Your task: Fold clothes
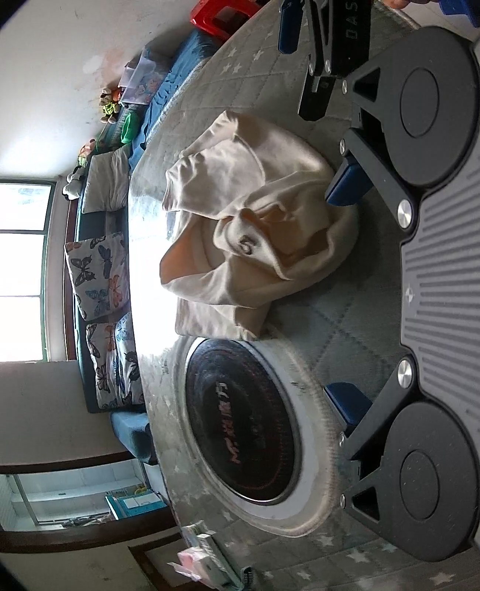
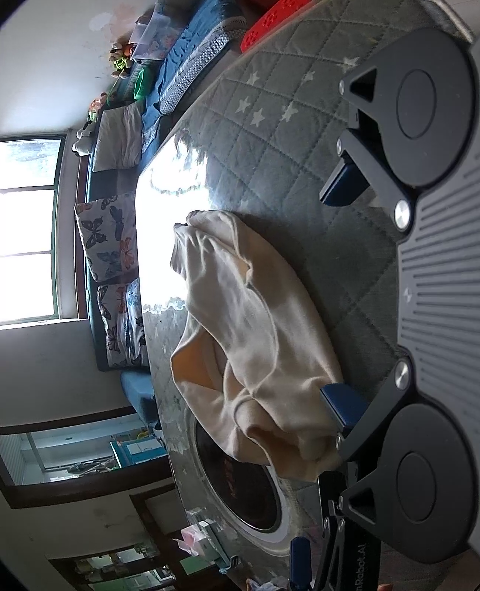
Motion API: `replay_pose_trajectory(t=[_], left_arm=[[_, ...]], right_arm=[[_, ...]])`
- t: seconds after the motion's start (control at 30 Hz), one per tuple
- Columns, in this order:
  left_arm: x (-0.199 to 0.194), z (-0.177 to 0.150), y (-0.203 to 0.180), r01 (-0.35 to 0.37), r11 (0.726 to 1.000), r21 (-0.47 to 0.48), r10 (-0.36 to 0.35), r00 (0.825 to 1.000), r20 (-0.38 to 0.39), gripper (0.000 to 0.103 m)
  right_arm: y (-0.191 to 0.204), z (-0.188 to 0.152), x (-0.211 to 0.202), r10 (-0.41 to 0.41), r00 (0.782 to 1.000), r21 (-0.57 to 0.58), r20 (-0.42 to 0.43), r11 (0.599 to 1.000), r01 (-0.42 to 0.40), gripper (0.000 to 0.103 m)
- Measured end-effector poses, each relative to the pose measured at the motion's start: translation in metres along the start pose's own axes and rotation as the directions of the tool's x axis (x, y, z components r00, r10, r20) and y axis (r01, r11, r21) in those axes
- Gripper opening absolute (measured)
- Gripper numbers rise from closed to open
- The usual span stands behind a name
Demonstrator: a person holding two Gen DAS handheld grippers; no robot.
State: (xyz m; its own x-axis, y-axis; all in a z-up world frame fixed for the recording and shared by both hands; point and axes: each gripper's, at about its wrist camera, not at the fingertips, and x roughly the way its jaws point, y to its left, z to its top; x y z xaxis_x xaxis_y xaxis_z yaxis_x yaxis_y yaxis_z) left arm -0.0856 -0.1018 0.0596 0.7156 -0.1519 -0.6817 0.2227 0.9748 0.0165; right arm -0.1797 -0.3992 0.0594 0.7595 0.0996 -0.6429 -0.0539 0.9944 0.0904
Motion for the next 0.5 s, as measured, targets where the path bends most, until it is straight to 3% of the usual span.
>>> replay_pose_trajectory(t=[0.5], left_arm=[[0.039,0.075,-0.004,-0.001,0.996,0.089,-0.005,0.998,0.063,0.103]], right_arm=[[-0.018,0.050,0.047,-0.011,1.000,-0.008,-0.017,1.000,0.011,0.103]])
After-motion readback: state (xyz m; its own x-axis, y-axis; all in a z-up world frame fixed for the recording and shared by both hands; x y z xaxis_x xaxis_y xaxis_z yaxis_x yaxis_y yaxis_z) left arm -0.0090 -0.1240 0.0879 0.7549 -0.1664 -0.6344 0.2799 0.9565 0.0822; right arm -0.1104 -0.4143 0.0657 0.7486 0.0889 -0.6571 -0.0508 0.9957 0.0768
